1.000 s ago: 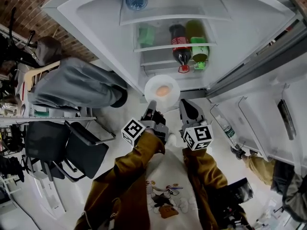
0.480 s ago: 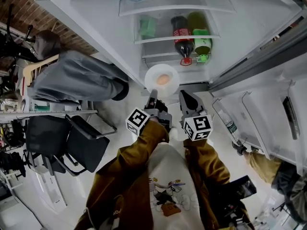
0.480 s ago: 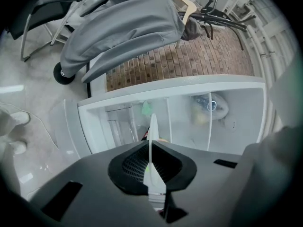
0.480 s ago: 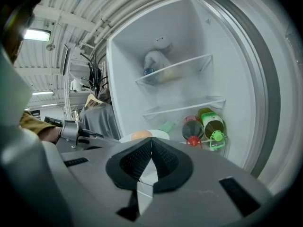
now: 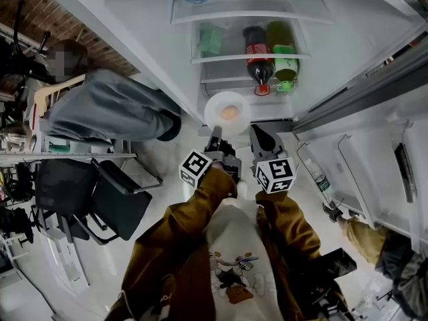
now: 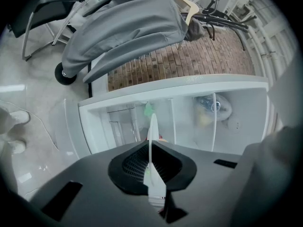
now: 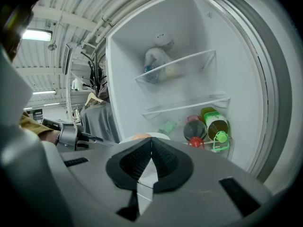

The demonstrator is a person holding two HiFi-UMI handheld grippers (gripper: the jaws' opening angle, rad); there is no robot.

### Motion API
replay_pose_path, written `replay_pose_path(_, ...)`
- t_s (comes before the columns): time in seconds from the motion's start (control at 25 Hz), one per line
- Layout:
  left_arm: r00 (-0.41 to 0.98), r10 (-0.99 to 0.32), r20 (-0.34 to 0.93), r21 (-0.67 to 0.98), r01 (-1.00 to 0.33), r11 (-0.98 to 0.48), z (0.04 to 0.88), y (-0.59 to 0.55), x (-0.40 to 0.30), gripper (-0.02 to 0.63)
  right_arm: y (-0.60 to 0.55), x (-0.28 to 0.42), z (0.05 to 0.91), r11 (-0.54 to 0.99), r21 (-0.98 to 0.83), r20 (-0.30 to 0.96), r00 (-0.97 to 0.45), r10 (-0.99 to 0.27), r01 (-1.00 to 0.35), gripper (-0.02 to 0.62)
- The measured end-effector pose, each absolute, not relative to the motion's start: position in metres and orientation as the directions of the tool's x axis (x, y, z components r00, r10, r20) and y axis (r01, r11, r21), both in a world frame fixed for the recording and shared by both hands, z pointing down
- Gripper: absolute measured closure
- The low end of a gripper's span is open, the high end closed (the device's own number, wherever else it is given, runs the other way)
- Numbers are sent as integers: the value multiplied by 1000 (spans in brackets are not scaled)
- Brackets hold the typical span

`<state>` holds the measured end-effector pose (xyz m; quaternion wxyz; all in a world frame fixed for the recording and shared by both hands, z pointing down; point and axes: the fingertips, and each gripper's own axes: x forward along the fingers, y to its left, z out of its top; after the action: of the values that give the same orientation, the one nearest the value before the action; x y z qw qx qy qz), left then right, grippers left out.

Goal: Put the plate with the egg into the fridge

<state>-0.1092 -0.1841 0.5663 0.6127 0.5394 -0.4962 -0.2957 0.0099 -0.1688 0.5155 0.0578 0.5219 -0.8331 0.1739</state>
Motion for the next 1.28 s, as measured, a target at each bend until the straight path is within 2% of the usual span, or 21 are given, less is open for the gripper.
replay_pose_path(0.88, 287, -912, 294, 953, -159, 257, 590, -213, -99, 588, -207, 35, 545, 370, -258, 314, -440, -841, -892, 589)
replay_pose_path(1.28, 254, -925, 282, 955, -166, 246, 592, -235, -98, 588, -221, 33, 545, 406, -238, 321, -466, -825, -883, 589)
